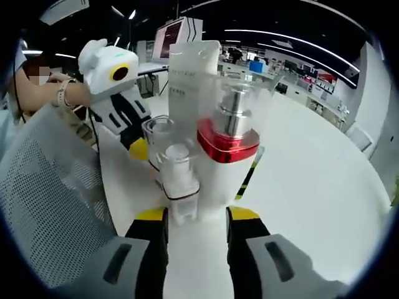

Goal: Arrange the skincare products in the storage area until every visible bottle or jar stands upright without overlapping.

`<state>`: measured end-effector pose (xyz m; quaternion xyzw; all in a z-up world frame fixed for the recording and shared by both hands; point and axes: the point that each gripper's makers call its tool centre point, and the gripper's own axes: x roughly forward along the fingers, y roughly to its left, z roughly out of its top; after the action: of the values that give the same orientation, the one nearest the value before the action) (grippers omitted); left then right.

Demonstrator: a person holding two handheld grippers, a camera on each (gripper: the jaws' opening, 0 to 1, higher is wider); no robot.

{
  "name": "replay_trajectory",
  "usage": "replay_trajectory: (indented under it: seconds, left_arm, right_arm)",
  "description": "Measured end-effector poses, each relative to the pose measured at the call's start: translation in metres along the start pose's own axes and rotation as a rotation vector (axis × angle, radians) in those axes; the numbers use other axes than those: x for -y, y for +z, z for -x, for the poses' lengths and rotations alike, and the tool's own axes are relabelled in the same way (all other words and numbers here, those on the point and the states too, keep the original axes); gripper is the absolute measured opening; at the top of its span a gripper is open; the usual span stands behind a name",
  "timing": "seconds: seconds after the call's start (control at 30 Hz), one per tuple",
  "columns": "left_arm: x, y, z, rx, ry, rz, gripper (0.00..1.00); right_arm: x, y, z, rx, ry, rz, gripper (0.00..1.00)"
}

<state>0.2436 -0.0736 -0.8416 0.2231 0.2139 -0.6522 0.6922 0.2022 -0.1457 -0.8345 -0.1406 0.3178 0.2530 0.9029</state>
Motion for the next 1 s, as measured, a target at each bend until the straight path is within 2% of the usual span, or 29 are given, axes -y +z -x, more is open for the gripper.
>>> replay_trajectory:
  seconds: [0.2, 0.27, 0.37, 0.43, 0.5, 0.6, 0.73, 1.0]
  left_arm:
    - [-0.003, 0.006, -0.013, -0.001, 0.003, -0.02, 0.01]
    - [-0.003, 0.007, -0.017, -0.009, -0.006, -0.032, 0.02]
    - [-0.003, 0.004, -0.018, -0.028, -0.013, -0.052, 0.03]
    - [-0.002, 0.005, -0.017, -0.027, -0.018, -0.051, 0.02]
    - [-0.002, 0.005, -0.017, -0.027, -0.019, -0.061, 0.02]
    - [-0.002, 0.006, -0.018, -0.025, -0.024, -0.059, 0.0]
    - [-0.002, 0.007, -0.018, -0.023, -0.031, -0.067, 0.0]
    - [-0.003, 0.008, -0.021, -0.027, -0.047, -0.098, 0.0]
  right_arm:
    - [-0.001, -0.003, 0.003, -0.009, 0.003, -0.004, 0.29]
    - [0.003, -0.007, 0.004, -0.021, -0.009, -0.006, 0.29]
    - [0.008, -0.01, 0.006, -0.038, -0.031, 0.007, 0.21]
    - [0.013, -0.011, 0.008, -0.041, -0.054, -0.013, 0.21]
    - [0.017, -0.009, 0.008, -0.028, -0.073, -0.01, 0.19]
    - [0.015, -0.002, 0.005, -0.003, -0.06, -0.005, 0.17]
    - [0.017, 0.002, 0.0, -0.002, -0.071, 0.038, 0.14]
    - [0.019, 0.003, -0.001, 0.003, -0.071, 0.042, 0.13]
